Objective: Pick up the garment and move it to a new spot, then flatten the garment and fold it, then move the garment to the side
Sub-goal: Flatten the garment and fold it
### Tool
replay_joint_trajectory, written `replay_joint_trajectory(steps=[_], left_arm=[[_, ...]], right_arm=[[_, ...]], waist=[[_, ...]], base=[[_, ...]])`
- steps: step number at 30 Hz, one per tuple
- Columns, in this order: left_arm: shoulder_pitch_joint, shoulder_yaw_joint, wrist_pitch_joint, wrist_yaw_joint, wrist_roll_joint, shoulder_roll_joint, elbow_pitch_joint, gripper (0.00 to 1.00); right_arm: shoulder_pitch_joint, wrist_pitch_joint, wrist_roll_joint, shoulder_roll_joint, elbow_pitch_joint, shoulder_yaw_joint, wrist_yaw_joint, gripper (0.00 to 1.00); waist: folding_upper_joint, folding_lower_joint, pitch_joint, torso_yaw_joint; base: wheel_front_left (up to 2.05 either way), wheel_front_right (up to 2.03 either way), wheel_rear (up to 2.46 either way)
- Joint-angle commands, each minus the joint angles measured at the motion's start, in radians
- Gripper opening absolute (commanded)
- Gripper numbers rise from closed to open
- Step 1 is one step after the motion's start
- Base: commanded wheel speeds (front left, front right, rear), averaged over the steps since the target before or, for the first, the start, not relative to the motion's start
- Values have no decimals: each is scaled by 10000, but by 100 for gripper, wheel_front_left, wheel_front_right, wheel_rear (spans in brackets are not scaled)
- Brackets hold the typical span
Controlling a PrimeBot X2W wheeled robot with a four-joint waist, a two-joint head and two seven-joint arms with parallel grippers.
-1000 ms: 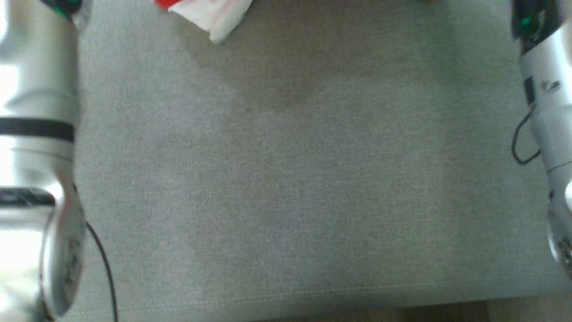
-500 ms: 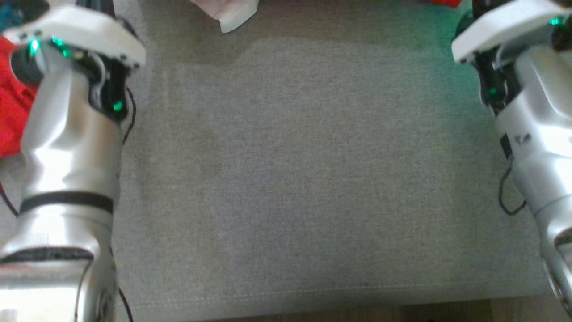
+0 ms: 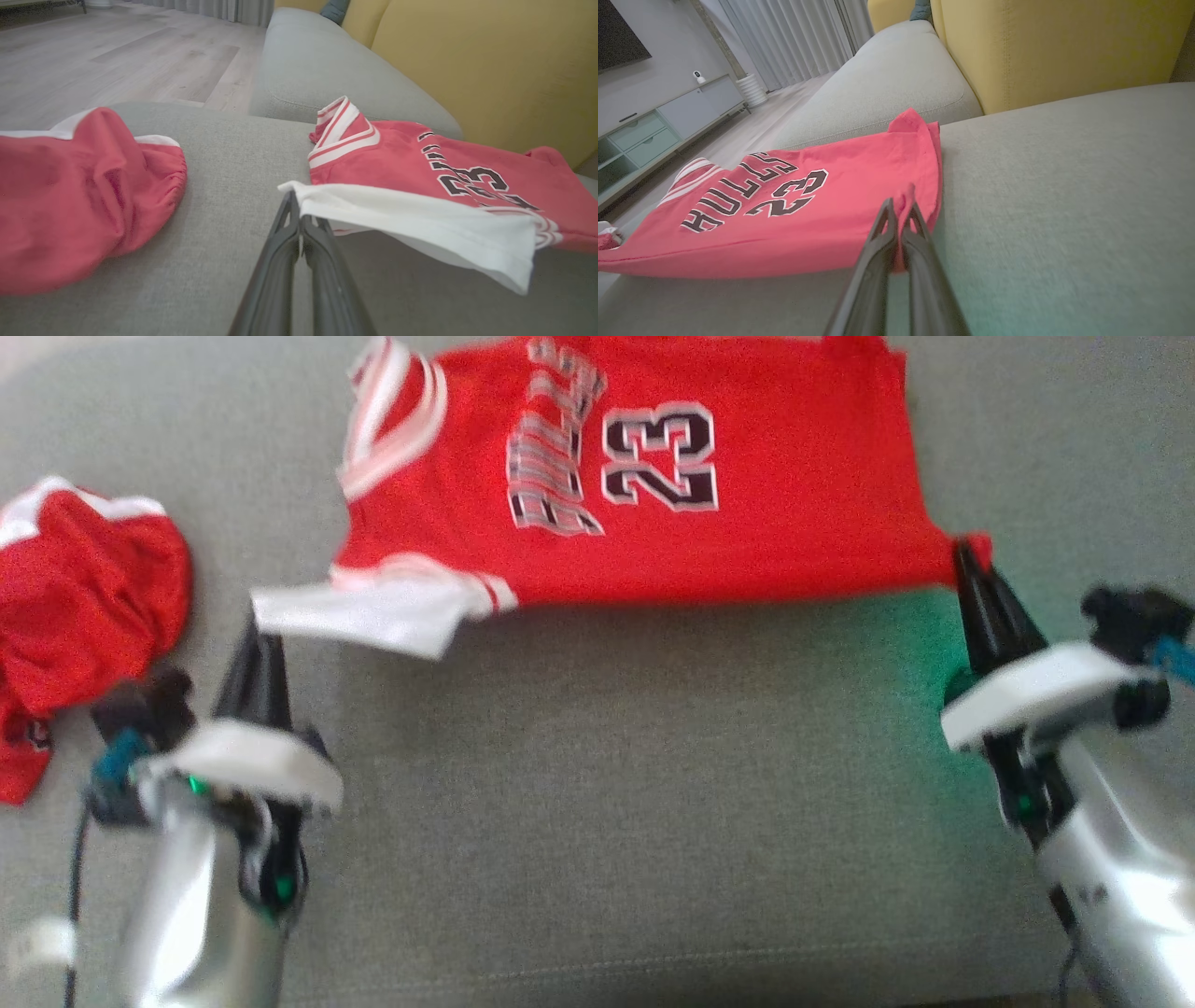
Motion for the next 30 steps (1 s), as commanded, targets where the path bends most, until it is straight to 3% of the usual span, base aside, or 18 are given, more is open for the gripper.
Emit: replay_joint_trajectory(steps=[1, 9, 15, 24, 30], left_arm=[[401, 211, 115, 192, 123, 396, -877, 0], [3982, -52, 2021, 1062, 225, 206, -4760, 0], [6165, -121, 3462, 1705, 150, 102, -7138, 0], [7375, -171, 4458, 2132, 133, 105, -8526, 0], [6864, -272, 4680, 1933, 14, 257, -8250, 0]], right_arm=[[421, -132, 49, -279, -514, -118, -9, 0], [3213, 906, -353, -412, -2341, -1569, -9, 0], [5573, 2536, -1320, 199, -4686, -3282, -9, 0], [7648, 4636, -2460, 1424, -7531, -5015, -9, 0], [7609, 5421, -2861, 1814, -7944, -5287, -9, 0]], waist=[[0, 0, -629, 11], [0, 0, -1660, 189], [0, 0, -2273, 235], [0, 0, -2622, 345], [0, 0, -2455, 370]], base=[[0, 0, 0], [0, 0, 0], [0, 0, 0], [0, 0, 0], [0, 0, 0]])
